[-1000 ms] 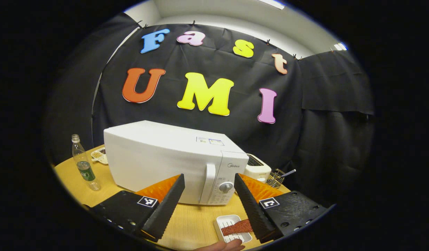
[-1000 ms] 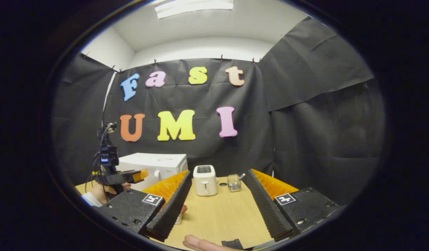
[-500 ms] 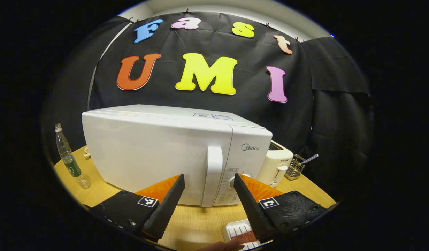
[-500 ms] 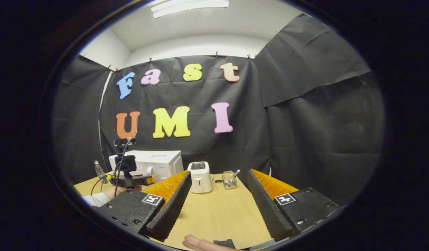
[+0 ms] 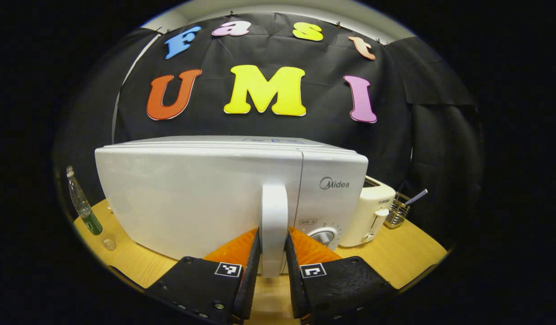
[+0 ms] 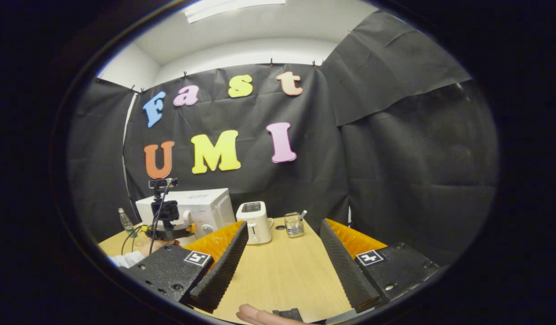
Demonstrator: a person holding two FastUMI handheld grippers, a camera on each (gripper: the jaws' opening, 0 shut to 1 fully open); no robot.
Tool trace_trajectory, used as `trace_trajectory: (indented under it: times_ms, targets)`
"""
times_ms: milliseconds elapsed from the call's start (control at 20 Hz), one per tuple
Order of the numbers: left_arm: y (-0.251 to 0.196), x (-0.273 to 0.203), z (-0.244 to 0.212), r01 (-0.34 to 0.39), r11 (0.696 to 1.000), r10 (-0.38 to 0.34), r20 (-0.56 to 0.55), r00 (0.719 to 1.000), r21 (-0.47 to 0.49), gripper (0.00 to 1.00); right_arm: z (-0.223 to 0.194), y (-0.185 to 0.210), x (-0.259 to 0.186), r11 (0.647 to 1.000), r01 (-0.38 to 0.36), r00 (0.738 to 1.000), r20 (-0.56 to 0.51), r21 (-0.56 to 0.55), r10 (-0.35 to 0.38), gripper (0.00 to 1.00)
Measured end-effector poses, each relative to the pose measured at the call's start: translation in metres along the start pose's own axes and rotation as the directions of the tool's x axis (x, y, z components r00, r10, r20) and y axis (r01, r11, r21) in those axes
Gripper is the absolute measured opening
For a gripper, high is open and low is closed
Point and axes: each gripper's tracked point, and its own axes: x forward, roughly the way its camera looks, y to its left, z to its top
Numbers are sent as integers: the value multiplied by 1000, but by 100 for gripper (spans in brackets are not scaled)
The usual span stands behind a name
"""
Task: Open the microwave oven with the left hand, put the food in, and close the microwave oven.
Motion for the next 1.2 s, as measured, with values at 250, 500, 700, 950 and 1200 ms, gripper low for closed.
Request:
trace_trajectory:
  times_ms: [250, 500, 700, 950, 1200]
  targets:
    - [1, -4, 1, -19, 1000, 19, 2, 1000, -16, 8, -4, 3, -1, 1000, -9, 1000, -12, 6, 9, 90]
    - [1, -21, -3, -12, 999, 12, 14, 1000, -31, 8, -2, -5, -4, 1000, 15, 1000, -12, -15, -16, 100]
    - [5, -57, -9, 62, 998, -61, 36, 997, -24, 8, -5, 6, -7, 1000, 0, 1000, -24, -7, 0, 100]
    - [24, -111, -24, 88, 996, -88, 26, 996, 10, 8, -10, 35, -19, 999, -38, 998, -49, -38, 36, 100]
    - [60, -169, -36, 71, 997, -71, -8, 997, 9, 16, -13, 73, -32, 992, -91, 993, -78, -92, 84, 90]
